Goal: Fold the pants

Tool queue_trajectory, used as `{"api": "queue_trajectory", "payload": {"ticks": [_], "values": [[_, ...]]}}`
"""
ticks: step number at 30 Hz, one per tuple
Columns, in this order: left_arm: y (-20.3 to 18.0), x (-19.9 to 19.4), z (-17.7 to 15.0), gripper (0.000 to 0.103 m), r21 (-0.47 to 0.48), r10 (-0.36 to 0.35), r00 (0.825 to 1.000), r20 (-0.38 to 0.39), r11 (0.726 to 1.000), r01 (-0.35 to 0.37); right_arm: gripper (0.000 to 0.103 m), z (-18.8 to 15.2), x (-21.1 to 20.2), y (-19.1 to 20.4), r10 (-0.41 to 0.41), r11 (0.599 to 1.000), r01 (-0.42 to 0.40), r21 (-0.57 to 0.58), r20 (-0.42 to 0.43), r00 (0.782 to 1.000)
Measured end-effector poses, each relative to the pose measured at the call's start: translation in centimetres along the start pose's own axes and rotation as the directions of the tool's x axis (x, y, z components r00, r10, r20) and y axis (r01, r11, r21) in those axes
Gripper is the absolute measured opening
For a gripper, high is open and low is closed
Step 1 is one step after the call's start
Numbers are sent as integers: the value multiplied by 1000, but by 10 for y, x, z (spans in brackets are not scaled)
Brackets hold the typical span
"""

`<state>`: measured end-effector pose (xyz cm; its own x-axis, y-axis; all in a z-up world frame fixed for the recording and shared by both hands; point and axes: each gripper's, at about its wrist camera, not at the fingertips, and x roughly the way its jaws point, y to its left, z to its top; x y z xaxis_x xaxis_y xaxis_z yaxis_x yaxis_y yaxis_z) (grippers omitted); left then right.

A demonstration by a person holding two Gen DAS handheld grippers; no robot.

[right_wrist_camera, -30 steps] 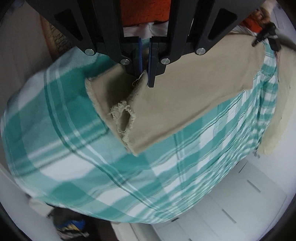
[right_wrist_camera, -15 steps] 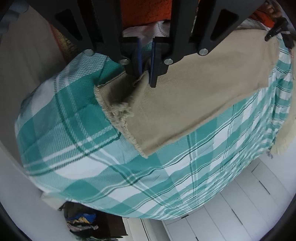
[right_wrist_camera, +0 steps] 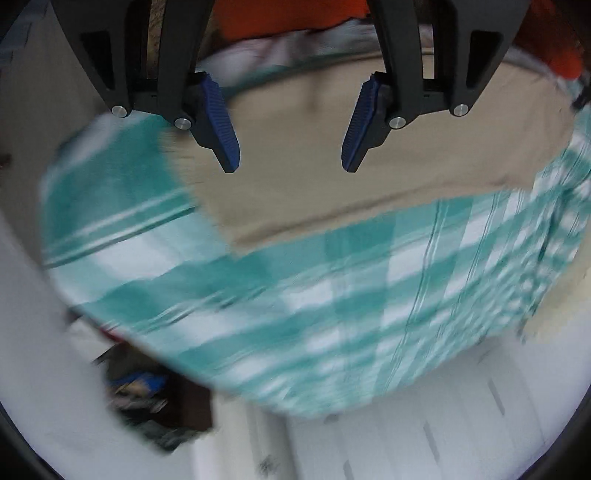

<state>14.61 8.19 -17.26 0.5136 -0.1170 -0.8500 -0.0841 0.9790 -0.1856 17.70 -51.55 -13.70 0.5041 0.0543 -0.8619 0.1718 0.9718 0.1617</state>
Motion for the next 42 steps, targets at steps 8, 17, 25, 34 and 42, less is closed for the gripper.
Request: {"api": "queue_trajectory", "payload": {"ticks": [8,17,25,34,42], "values": [[58,33,-16,14,-156,2,995,-96,988,-17,58,-5,54,-16,41,999,-36,32,-179,983],[-7,-6,-4,60,12,52,999,6,999,-52,58,-8,49,-25,107,987,-89,132,-139,985],[-146,17,36,70,306,-127,987,-99,940,152,58,-6,51,-22,90,992,-76,103,-146,985],[-280,79,67,70,420,-158,975,-159,883,212,58,-7,54,-7,5,1000,-3,17,-164,986],[-321,83,-30,70,654,-81,981,-174,735,177,58,-8,52,-9,14,1000,-13,6,-152,988]]}}
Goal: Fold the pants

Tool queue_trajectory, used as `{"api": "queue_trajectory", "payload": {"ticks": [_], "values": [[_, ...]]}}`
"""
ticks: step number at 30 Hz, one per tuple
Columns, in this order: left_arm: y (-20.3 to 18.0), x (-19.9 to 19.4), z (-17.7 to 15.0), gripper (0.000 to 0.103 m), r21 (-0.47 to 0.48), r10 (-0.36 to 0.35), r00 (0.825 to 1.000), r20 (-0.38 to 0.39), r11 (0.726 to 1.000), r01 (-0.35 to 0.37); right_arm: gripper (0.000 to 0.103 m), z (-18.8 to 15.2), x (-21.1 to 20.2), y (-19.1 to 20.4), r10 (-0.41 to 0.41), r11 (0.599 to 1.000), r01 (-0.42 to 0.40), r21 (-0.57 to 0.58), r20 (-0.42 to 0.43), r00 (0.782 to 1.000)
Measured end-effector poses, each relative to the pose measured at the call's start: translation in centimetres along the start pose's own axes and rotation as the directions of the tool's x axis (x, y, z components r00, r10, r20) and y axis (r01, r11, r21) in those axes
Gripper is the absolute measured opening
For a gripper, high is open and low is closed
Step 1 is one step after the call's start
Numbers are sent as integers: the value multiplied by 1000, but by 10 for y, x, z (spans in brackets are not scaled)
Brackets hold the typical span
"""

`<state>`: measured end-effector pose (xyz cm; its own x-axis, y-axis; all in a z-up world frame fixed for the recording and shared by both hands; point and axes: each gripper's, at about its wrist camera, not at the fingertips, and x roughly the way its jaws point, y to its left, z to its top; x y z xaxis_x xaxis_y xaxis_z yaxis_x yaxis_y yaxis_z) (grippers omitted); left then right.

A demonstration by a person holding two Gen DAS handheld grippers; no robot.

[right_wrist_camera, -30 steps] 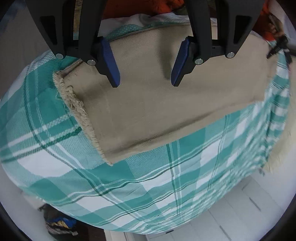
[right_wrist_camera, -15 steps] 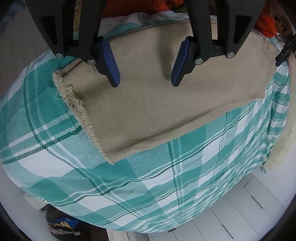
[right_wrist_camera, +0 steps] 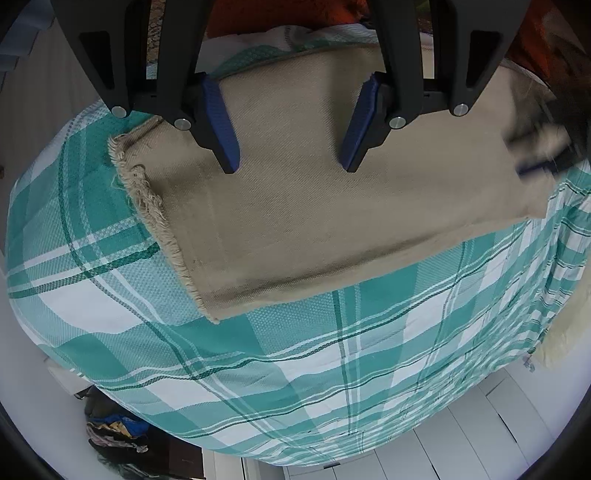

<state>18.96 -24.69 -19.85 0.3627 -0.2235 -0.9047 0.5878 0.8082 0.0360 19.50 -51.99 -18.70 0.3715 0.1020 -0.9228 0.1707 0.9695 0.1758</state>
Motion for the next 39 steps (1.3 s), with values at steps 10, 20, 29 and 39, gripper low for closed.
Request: {"api": "queue_trajectory", "payload": {"ticks": [10,20,29,39], "values": [[-13,-11,-21,70,-26,-34,999,23,999,34,58,1,-6,-2,14,1000,-15,21,35,999],[-12,-6,-23,72,-32,-34,998,59,999,36,67,-74,-87,-116,104,819,-351,454,485,869],[-12,-5,-23,73,-37,-36,998,61,999,38,66,-57,-34,-102,383,729,-477,491,285,879],[-18,-7,-30,78,-49,11,995,99,999,-7,12,-35,-20,-86,233,834,-308,458,214,949]]}}
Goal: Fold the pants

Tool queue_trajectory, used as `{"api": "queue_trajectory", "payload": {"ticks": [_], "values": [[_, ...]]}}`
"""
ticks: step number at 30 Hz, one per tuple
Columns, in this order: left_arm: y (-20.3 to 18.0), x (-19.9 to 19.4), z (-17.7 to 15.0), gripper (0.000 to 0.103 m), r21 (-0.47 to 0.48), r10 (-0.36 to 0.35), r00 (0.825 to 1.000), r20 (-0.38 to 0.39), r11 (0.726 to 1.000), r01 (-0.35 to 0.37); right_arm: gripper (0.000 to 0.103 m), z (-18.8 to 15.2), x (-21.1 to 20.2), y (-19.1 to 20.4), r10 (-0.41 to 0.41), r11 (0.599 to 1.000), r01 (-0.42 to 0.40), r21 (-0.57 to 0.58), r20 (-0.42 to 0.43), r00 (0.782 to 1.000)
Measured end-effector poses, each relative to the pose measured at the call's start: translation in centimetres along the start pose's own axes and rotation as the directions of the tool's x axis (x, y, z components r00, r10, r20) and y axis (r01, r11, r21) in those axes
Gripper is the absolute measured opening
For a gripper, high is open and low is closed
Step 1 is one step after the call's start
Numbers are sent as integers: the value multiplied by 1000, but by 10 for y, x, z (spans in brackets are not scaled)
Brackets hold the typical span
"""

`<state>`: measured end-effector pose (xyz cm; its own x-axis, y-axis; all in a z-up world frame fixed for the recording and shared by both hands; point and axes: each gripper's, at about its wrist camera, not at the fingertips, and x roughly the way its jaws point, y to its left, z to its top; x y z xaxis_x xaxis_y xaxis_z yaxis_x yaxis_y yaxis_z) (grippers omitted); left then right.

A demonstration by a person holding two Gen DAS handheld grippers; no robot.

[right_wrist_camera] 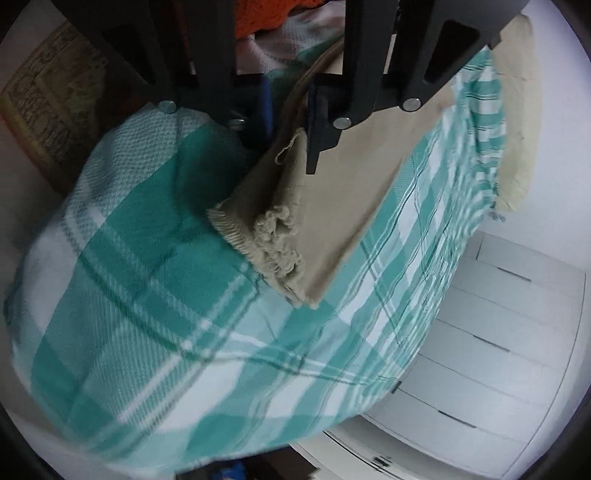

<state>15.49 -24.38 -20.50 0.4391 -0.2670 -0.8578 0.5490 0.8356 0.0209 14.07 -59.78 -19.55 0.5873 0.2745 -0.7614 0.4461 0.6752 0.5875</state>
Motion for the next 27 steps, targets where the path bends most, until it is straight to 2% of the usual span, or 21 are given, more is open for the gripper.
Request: {"api": "queue_trajectory", "payload": {"ticks": [1,4,5,7,9,12,16,20,21,23,25,27], "values": [[5,-4,1,78,-11,-29,1000,-6,1000,29,11,-2,-4,6,-14,1000,14,-28,24,1000],[38,-27,-2,78,-124,-149,989,-15,982,145,10,-7,-19,25,-18,995,27,-95,101,995],[57,-38,-6,79,-177,-171,985,2,970,169,10,-10,-31,35,13,994,1,-113,129,992],[90,-54,-15,79,-250,-165,986,24,954,166,9,-18,-53,62,97,985,-73,-154,151,984],[127,-71,-28,79,-323,-122,992,42,938,129,9,-26,-68,103,153,963,-109,-245,165,974],[180,-97,-54,79,-430,-53,995,82,899,83,9,-44,-88,175,248,904,-180,-387,134,960],[235,-126,-96,79,-566,14,990,138,822,67,10,-79,-97,269,345,791,-266,-550,43,938],[275,-137,-140,79,-672,93,983,161,740,40,9,-130,-73,351,395,667,-363,-651,-104,913],[282,-137,-150,79,-690,110,981,162,723,33,9,-140,-66,362,395,650,-376,-661,-129,909],[294,-132,-173,79,-739,132,979,158,673,28,10,-168,-42,387,381,611,-402,-682,-191,904],[308,-127,-189,78,-787,124,982,145,616,38,12,-206,-11,406,357,575,-439,-691,-270,894],[318,-128,-196,77,-809,124,981,150,586,50,18,-238,18,408,323,563,-483,-671,-359,876]]}}
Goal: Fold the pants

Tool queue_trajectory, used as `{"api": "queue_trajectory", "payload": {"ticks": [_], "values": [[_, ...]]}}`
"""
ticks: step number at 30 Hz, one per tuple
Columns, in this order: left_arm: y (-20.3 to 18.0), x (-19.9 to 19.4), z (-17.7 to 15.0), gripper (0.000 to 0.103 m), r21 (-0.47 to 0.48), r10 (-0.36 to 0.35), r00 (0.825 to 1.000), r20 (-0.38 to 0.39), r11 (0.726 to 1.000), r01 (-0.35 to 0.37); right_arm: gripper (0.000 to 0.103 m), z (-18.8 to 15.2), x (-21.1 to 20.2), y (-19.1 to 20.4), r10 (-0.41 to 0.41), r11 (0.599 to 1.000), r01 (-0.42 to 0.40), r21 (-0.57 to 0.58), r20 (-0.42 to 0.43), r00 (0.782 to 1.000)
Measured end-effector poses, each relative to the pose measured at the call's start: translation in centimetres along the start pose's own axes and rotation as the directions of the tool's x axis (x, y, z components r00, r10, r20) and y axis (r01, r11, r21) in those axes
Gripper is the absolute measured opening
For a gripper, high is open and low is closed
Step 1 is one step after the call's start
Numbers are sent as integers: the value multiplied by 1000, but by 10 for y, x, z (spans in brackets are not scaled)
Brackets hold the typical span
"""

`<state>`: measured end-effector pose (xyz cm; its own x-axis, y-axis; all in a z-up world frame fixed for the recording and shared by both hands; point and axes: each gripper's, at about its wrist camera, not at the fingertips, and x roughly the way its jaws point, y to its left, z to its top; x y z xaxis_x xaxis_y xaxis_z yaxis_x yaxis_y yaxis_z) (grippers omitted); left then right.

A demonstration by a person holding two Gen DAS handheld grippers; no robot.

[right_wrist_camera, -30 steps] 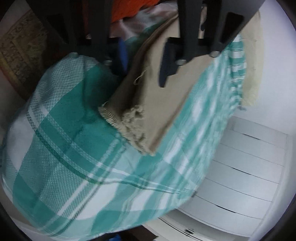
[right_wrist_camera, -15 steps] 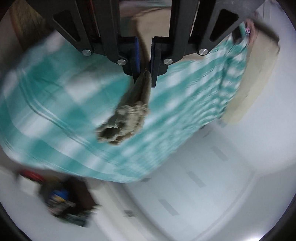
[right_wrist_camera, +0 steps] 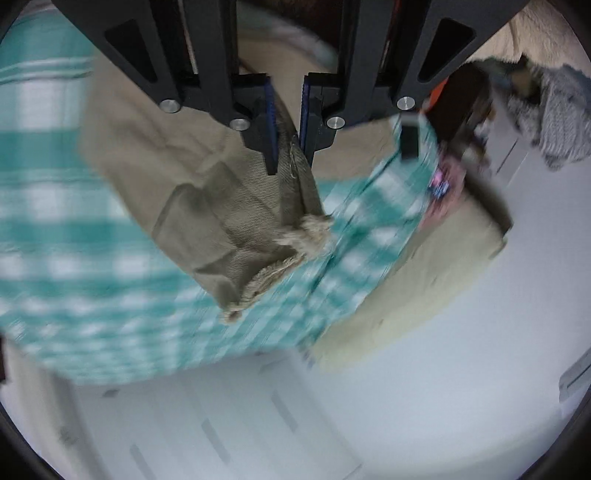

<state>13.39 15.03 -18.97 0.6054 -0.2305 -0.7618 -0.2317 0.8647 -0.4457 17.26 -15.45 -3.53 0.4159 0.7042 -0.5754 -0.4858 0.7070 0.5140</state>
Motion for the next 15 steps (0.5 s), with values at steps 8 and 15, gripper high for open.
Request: {"api": "queue_trajectory", "payload": {"ticks": [8,15], "values": [[-5,10,2,77,47,1,1000,6,999,-1,41,-58,18,-79,-173,982,177,69,-65,983],[-36,20,-11,77,148,0,1000,-15,989,2,41,-98,21,-148,-271,956,289,43,-234,934]]}}
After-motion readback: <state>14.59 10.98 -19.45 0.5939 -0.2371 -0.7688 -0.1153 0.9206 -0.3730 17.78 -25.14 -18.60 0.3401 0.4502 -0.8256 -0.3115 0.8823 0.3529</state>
